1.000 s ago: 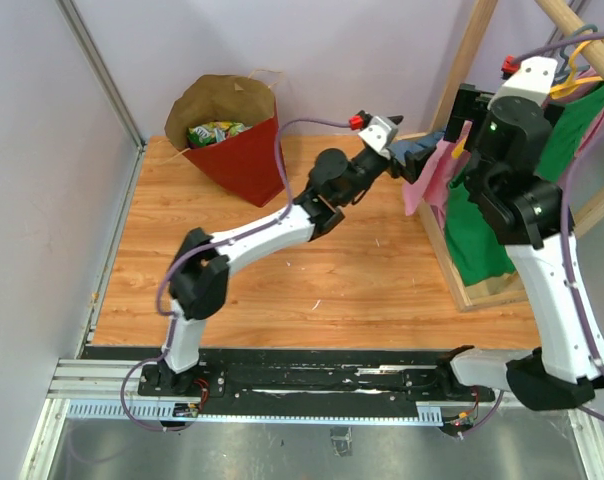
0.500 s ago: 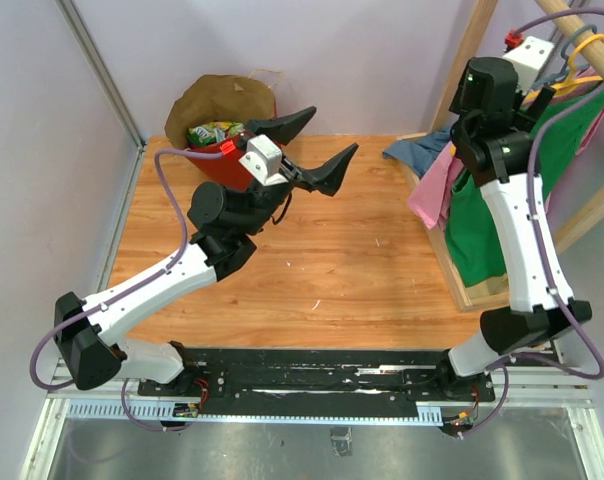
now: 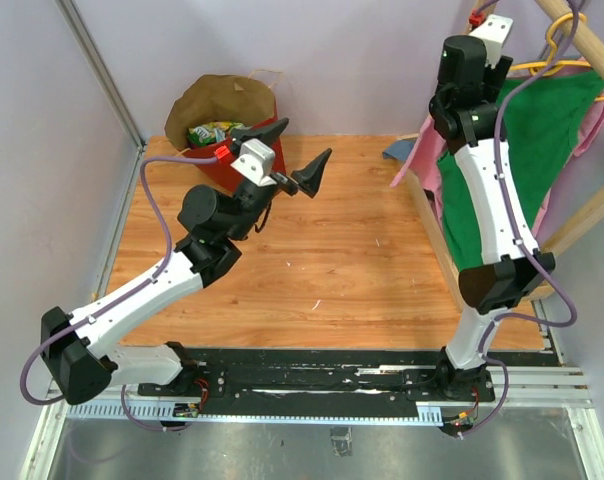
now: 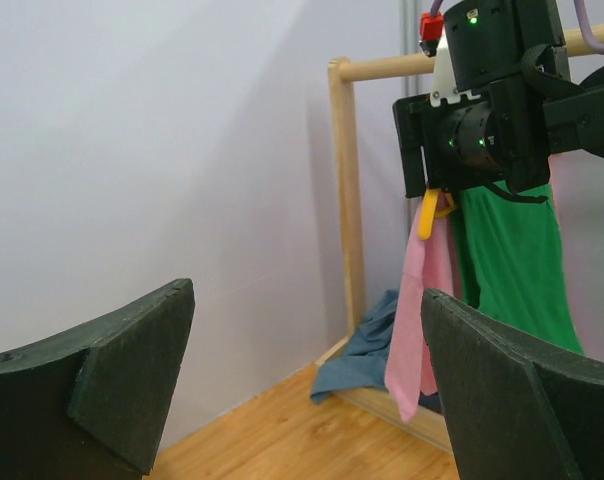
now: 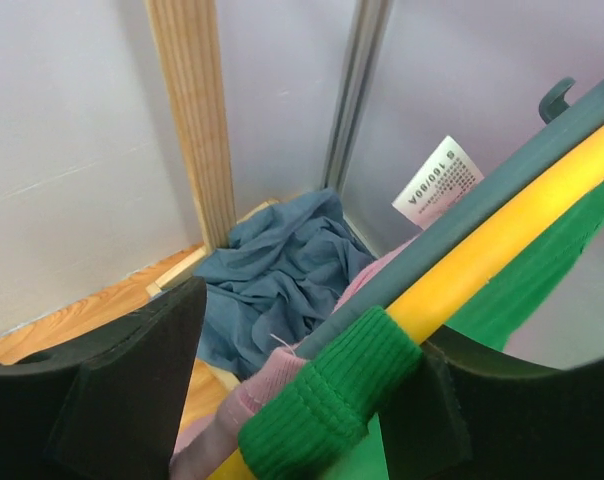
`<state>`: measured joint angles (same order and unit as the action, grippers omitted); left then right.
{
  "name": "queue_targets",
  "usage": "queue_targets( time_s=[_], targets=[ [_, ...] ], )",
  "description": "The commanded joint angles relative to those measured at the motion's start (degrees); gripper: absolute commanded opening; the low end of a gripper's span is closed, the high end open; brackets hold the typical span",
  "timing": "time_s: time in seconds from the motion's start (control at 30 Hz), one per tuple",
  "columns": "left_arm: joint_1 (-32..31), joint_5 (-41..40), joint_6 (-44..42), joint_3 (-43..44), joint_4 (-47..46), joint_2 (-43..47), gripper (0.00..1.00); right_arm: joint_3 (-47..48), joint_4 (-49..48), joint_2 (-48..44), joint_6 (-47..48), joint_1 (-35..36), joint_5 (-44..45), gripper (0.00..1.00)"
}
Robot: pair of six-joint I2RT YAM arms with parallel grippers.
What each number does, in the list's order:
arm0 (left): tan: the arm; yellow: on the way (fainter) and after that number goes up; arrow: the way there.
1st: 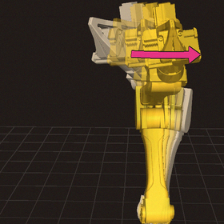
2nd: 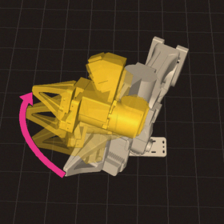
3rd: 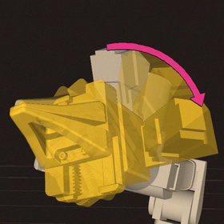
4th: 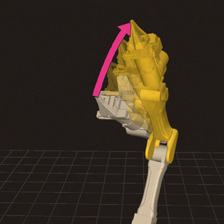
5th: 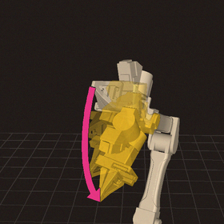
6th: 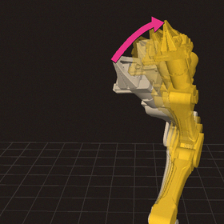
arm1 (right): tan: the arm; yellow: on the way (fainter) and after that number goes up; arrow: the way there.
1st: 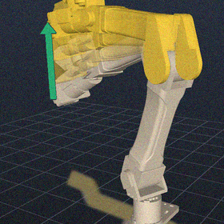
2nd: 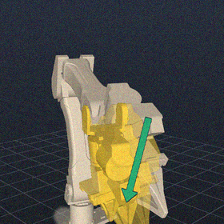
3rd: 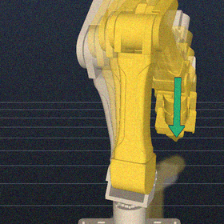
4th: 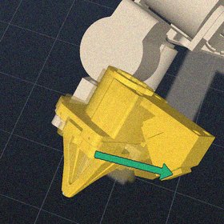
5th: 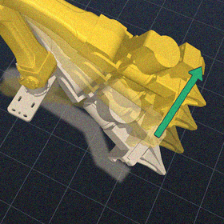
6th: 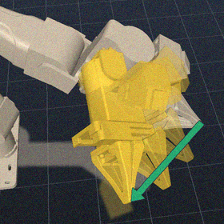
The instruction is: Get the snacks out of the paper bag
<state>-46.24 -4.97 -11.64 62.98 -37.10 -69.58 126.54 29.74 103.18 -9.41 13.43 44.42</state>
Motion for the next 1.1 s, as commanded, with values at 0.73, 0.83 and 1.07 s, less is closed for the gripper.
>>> queue_targets(
  time_s=[0.73,0.83,1.07],
  targets=[
    [8.9,-9.0,4.1,7.0,7.2,-6.8,1.0,26.5,-21.2,32.1,12.2,-12.2,-46.0,0.53],
    [11.4,-8.5,8.5,7.3,9.3,-5.3,1.0,27.0,-23.4,33.2,10.9,-12.4,-47.6,0.65],
    [16.1,-7.8,15.8,3.6,12.9,0.5,1.0,8.8,-27.5,16.8,4.2,-11.9,-48.9,0.99]
  ],
)
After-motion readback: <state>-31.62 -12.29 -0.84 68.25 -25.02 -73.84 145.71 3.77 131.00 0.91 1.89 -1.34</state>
